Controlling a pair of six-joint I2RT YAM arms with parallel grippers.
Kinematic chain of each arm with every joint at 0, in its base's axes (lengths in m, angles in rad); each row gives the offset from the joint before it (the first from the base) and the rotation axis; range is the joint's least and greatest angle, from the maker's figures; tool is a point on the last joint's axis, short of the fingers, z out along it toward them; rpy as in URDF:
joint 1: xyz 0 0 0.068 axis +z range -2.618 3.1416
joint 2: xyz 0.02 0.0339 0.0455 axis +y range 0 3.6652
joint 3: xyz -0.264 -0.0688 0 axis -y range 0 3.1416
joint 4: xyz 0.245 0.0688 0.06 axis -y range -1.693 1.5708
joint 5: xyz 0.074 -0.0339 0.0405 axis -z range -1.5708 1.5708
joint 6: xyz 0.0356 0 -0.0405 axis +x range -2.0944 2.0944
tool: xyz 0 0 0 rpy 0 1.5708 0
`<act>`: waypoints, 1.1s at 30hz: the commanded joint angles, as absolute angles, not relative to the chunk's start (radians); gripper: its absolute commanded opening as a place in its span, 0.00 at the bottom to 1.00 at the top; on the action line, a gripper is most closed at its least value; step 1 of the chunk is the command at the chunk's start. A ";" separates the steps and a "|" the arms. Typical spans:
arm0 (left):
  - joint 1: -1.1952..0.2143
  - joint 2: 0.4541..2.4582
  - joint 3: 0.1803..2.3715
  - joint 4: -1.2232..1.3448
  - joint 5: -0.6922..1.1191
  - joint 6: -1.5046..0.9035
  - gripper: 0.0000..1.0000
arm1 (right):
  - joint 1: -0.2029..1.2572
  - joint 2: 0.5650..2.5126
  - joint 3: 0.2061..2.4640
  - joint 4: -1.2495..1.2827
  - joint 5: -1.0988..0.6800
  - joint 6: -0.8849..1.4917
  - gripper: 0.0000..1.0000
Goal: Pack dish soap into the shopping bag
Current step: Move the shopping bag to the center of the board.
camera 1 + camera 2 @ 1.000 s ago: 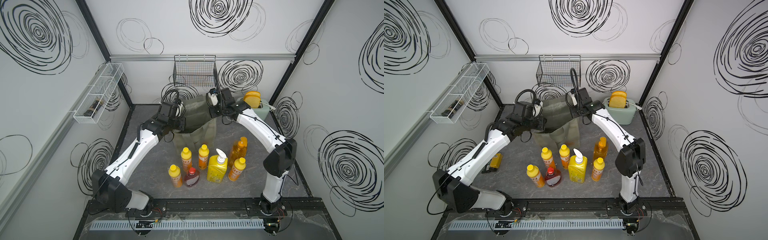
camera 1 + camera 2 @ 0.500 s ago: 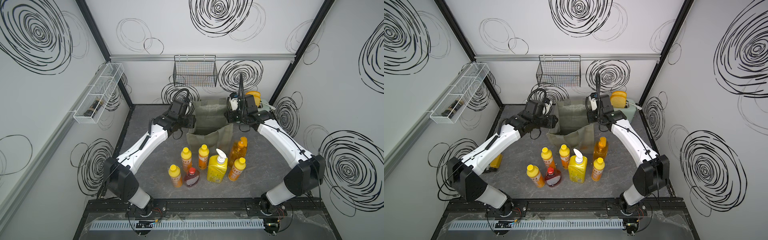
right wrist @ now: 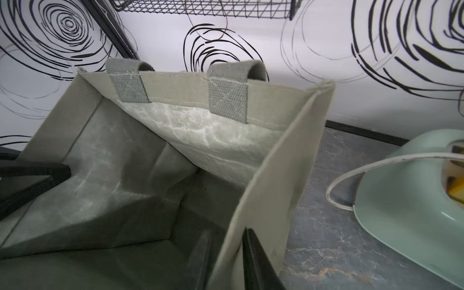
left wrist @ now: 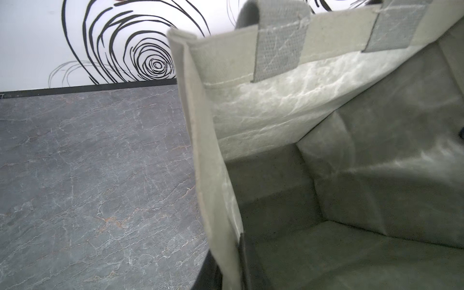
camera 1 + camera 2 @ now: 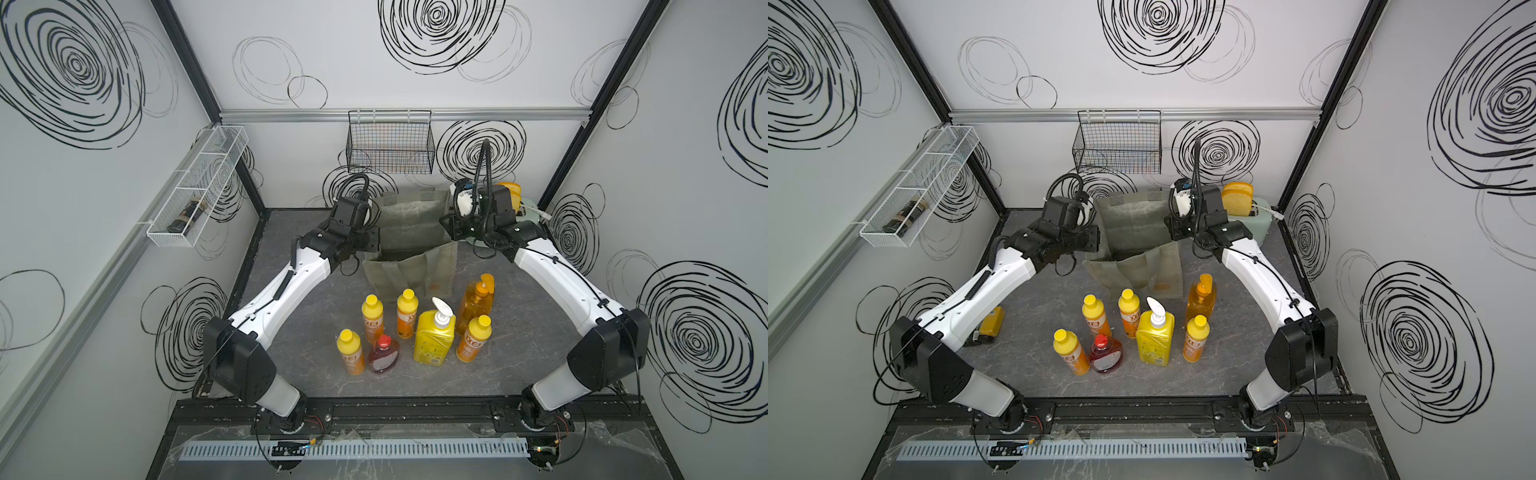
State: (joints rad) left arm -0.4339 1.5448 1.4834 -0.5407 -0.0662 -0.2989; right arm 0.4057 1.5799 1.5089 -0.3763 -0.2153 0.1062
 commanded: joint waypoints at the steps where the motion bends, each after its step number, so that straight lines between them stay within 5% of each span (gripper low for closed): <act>1: -0.407 1.513 1.526 -0.492 -0.100 -0.311 0.15 | 0.412 1.613 1.566 -0.323 -0.232 0.082 0.24; 10: -0.414 1.497 1.487 -0.467 -0.101 -0.317 0.47 | 0.415 1.660 1.577 -0.328 -0.213 0.048 0.36; 19: -0.430 1.373 1.379 -0.349 -0.082 -0.288 0.73 | 0.420 1.543 1.540 -0.350 -0.178 0.058 0.75; 23: -0.439 1.297 1.340 -0.314 -0.072 -0.274 0.80 | 0.423 1.479 1.576 -0.400 -0.181 0.064 0.78; 27: -0.434 1.193 1.251 -0.247 -0.026 -0.266 1.00 | 0.479 1.416 1.611 -0.506 -0.088 0.050 0.78; 33: -0.395 0.969 1.018 -0.093 -0.033 -0.251 0.96 | 0.610 1.329 1.587 -0.623 -0.055 0.023 0.78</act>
State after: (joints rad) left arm -0.4206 1.0363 1.0824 -0.2169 -0.0410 -0.2646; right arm 0.5709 1.3685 1.5917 -0.5179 -0.0803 0.0463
